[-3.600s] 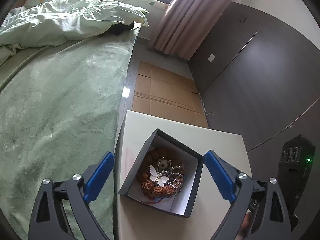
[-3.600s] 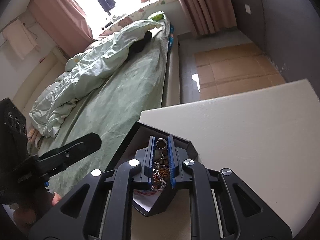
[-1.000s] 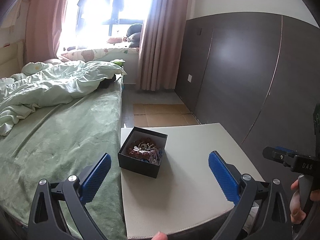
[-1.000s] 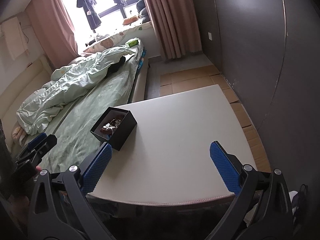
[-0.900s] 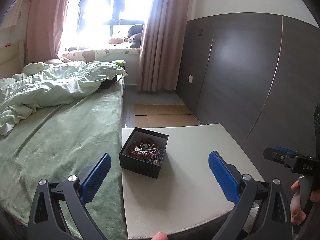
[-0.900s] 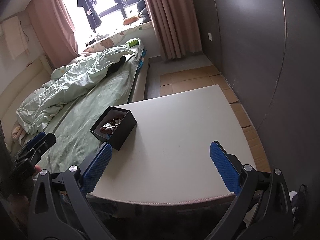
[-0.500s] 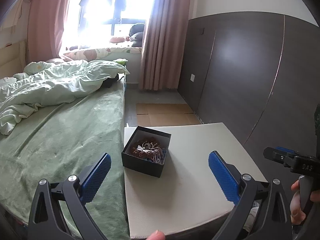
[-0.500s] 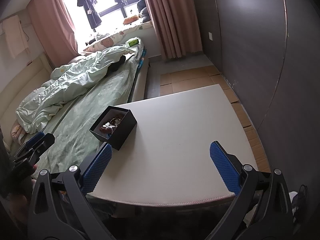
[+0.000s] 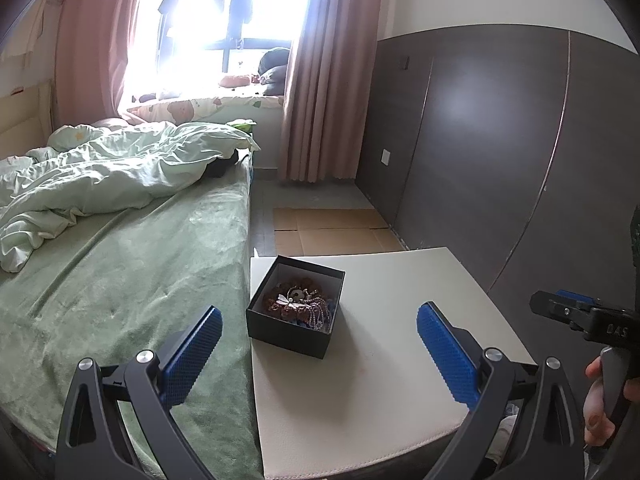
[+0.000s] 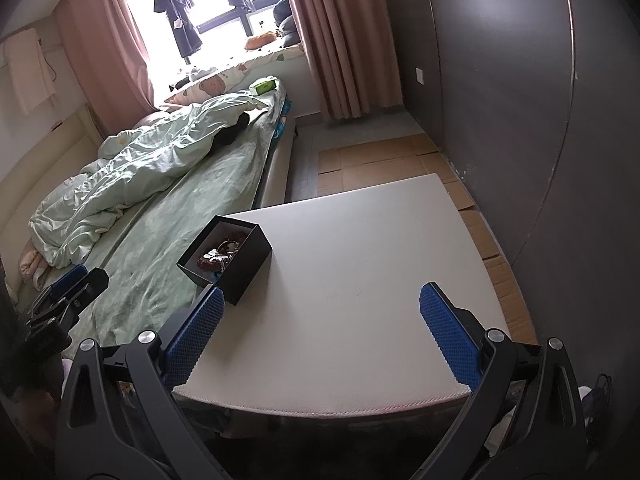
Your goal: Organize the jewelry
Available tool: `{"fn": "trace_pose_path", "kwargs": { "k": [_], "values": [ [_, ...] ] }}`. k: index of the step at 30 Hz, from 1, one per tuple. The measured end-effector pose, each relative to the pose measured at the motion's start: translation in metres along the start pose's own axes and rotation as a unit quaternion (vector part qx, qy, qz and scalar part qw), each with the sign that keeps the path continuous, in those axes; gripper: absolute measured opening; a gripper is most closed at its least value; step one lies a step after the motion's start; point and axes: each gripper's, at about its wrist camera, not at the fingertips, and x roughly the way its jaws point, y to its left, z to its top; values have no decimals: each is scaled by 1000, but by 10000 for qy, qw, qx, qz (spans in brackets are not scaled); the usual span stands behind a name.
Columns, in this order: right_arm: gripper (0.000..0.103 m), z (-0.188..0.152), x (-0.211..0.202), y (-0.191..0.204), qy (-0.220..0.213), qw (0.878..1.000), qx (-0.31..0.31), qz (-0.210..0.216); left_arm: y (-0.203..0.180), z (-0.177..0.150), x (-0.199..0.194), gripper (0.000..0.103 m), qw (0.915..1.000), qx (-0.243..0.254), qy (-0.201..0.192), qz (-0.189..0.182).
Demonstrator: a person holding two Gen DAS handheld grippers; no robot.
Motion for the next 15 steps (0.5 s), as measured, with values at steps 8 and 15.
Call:
{"fn": "trace_pose_path", "kwargs": {
  "k": [8,15],
  "values": [
    [98,0,0,1,8,10000,-13,-30,0,-1,-2,95,10000,-5,-3,-22],
    [98,-1,-2,2,14,10000,-28,-45,0,-2,-3,95,10000,-13,-17,-8]
  ]
}}
